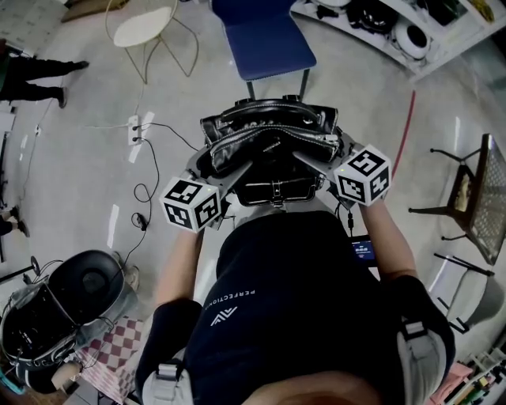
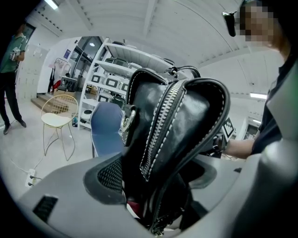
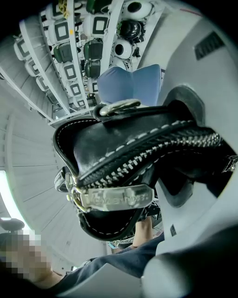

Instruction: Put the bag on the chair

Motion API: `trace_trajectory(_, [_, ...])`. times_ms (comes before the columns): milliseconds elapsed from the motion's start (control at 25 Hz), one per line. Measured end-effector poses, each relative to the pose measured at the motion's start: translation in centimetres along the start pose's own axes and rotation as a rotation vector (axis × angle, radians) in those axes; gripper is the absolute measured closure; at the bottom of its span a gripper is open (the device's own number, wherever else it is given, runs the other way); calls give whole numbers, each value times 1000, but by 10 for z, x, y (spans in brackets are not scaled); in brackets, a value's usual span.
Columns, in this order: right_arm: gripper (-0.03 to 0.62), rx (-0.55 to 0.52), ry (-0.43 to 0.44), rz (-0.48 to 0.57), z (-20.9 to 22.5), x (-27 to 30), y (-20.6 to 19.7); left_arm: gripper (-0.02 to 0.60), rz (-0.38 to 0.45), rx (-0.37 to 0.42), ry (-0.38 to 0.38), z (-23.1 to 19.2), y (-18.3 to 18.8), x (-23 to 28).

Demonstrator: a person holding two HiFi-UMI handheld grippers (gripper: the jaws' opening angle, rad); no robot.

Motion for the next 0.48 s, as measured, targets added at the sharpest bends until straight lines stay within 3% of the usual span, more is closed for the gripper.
trace_trajectory(480, [313, 22, 31, -3, 19, 23, 11, 225, 4, -14, 46, -20, 8, 9])
Point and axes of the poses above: the fingertips, and each gripper's own axes: x forward along the fingers, z to its right, y out of its top, the point moved 10 cm from there along -x, backward along the fingers, and after that the axes turned 1 degree about -z, right-handed, at the moved point
